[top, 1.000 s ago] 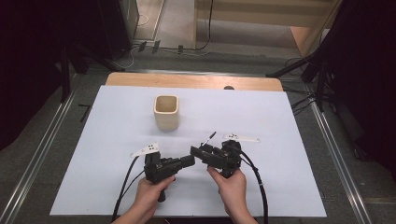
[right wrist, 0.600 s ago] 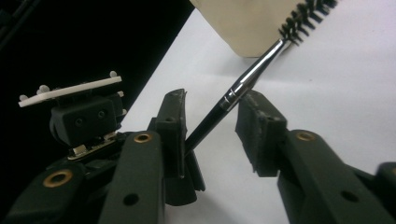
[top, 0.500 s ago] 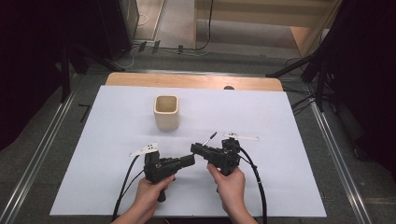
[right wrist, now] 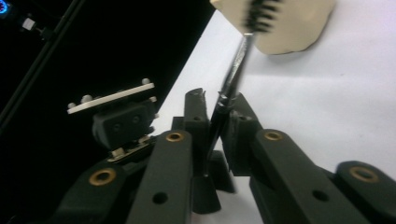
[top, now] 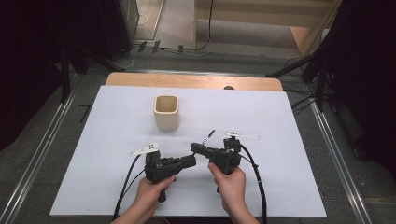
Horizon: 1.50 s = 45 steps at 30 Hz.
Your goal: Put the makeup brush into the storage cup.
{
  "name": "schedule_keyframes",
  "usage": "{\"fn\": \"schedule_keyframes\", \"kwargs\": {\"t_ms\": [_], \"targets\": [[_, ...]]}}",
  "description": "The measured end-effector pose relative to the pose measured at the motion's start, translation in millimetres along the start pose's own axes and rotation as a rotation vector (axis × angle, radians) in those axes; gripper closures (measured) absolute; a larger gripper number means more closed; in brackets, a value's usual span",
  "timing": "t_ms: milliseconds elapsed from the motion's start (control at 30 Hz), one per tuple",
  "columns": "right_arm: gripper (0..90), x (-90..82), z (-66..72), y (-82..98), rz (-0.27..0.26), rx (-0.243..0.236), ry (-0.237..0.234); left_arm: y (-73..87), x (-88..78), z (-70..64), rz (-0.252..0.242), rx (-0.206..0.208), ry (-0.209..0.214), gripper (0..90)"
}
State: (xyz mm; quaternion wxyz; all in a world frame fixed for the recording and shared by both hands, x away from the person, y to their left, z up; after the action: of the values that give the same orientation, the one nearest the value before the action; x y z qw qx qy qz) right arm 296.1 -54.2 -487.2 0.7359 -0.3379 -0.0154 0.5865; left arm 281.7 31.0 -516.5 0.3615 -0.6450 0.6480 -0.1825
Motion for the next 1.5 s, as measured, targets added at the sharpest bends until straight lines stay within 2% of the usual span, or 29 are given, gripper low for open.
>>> {"fn": "schedule_keyframes", "kwargs": {"t_ms": [33, 67, 133, 167, 267, 300, 333, 400, 500, 533, 567, 600, 733, 767, 800, 933, 967, 1033, 1100, 1267, 1333, 1500], "targets": [[85.6, 0.0, 0.5, 0.2, 0.002, -0.006, 0.003, 0.0, 0.0, 0.0, 0.000, 0.000, 0.000, 62.4], [85.6, 0.4, 0.1, -0.1, -0.002, -0.013, 0.007, 0.6, 1.3, 1.4, 0.021, 0.005, -0.024, 59.7], [85.6, 0.2, 0.4, 0.5, 0.007, -0.007, 0.001, 1.2, 1.7, 2.1, 0.044, 0.016, -0.043, 53.9], [85.6, 0.2, 0.4, 0.5, 0.007, -0.007, 0.001, 1.2, 1.7, 2.1, 0.044, 0.016, -0.043, 53.7], [85.6, -1.2, -0.1, 0.6, 0.012, -0.007, 0.004, 1.1, 2.6, 1.9, 0.084, 0.033, -0.068, 52.5], [85.6, -1.4, -0.9, 0.2, 0.010, -0.014, 0.009, 1.0, 3.1, 2.1, 0.098, 0.030, -0.074, 43.9], [85.6, -1.5, -1.0, -0.1, 0.010, -0.016, 0.007, 1.0, 3.1, 2.1, 0.111, 0.032, -0.073, 42.8], [85.6, -2.1, -1.4, -0.2, 0.016, -0.020, 0.013, 1.3, 3.5, 1.5, 0.130, 0.031, -0.063, 42.8], [85.6, -2.5, -1.5, -0.1, 0.028, -0.031, 0.019, 1.8, 2.6, 2.5, 0.165, 0.033, -0.083, 42.7], [85.6, -2.3, -0.7, 0.8, 0.047, -0.026, 0.023, 0.6, 2.1, 2.2, 0.182, 0.041, -0.089, 42.7], [85.6, -2.3, -0.7, 0.8, 0.047, -0.026, 0.023, 0.6, 2.1, 2.2, 0.182, 0.041, -0.089, 42.6], [85.7, -2.0, -1.4, 0.7, 0.053, -0.042, 0.033, -0.7, 1.0, 1.8, 0.202, 0.045, -0.095, 42.6], [85.7, -2.0, -2.1, 1.4, 0.067, -0.044, 0.040, -2.5, 0.3, 1.2, 0.227, 0.041, -0.096, 41.8], [85.7, -1.9, -2.3, 1.7, 0.074, -0.042, 0.041, -2.6, 0.1, 2.0, 0.241, 0.040, -0.105, 33.0], [85.7, -1.9, -2.6, 1.7, 0.076, -0.044, 0.040, -2.4, 0.0, 2.3, 0.258, 0.037, -0.111, 31.5], [85.7, -1.9, -5.7, 3.0, 0.112, -0.067, 0.059, -2.8, -2.1, 4.5, 0.316, 0.087, -0.165, 31.5], [85.7, -1.9, -6.5, 3.2, 0.118, -0.071, 0.062, -2.8, -3.6, 5.1, 0.340, 0.123, -0.196, 31.5], [85.7, -2.0, -7.8, 3.3, 0.122, -0.080, 0.066, -2.9, -4.2, 5.2, 0.346, 0.132, -0.199, 31.5], [85.7, -1.9, -8.7, 4.0, 0.137, -0.085, 0.069, -4.0, -6.0, 3.1, 0.346, 0.112, -0.181, 31.5], [85.7, -1.7, -9.6, 4.9, 0.174, -0.101, 0.074, -5.2, -9.1, 4.6, 0.368, 0.119, -0.203, 31.5], [85.7, -1.6, -10.1, 5.0, 0.180, -0.106, 0.074, -6.0, -10.9, 4.5, 0.375, 0.114, -0.196, 31.5], [85.7, -1.2, -14.4, 6.6, 0.244, -0.154, 0.077, -7.3, -14.3, 5.3, 0.405, 0.129, -0.199, 31.5]]}}
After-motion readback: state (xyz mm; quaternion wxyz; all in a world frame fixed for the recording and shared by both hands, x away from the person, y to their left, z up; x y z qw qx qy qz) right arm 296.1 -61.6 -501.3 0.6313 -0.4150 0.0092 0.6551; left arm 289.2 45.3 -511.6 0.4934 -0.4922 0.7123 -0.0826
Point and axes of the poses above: each handheld gripper's, and its own axes: x roughly forward along the jaws, y roughly out of its underside, z roughly to its left, the point moved 9 cm from there along x, roughly forward along the jaws, and after that the axes turned 8 degrees about z, right-handed, at the moved point
